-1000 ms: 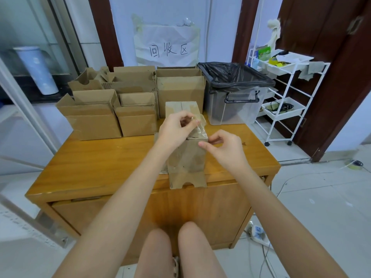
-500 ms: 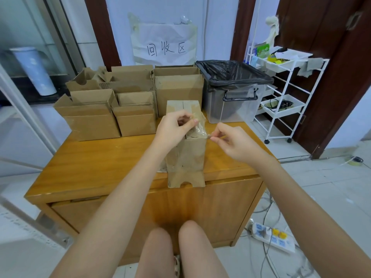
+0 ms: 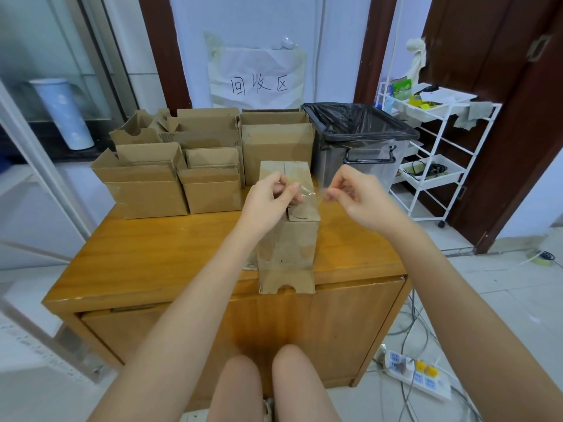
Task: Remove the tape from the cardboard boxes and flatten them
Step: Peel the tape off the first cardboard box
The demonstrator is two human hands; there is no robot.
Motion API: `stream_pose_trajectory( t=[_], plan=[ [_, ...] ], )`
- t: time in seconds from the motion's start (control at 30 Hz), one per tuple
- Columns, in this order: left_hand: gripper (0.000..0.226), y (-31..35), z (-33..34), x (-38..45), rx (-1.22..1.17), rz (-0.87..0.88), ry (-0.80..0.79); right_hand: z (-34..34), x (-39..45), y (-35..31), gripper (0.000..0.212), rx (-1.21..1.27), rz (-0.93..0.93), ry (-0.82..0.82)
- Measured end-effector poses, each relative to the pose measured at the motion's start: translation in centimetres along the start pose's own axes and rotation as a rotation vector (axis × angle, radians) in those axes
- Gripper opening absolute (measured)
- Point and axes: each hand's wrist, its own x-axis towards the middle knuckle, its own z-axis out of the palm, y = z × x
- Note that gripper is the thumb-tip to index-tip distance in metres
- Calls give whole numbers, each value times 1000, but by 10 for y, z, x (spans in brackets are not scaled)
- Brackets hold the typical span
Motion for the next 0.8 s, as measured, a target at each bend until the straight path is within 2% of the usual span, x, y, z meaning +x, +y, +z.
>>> stream_pose_trajectory(
  t=[0.1, 0.3, 0.57, 0.7, 0.8],
  plan=[
    [13, -1, 0, 2, -67, -33, 16, 0, 12, -11, 26, 20, 27, 8],
    [13, 2, -1, 6, -140, -104, 54, 4, 29, -26, 11, 60, 179, 61],
    [8, 6, -3, 7, -160, -118, 124, 22, 27, -35, 22, 300, 191, -49],
    [8, 8, -5, 6, -213, -155, 118, 30, 28, -29, 18, 269, 138, 36],
    [17, 10, -9, 4, -303, -169, 88, 38, 33, -22, 27, 283, 177, 135]
  ],
)
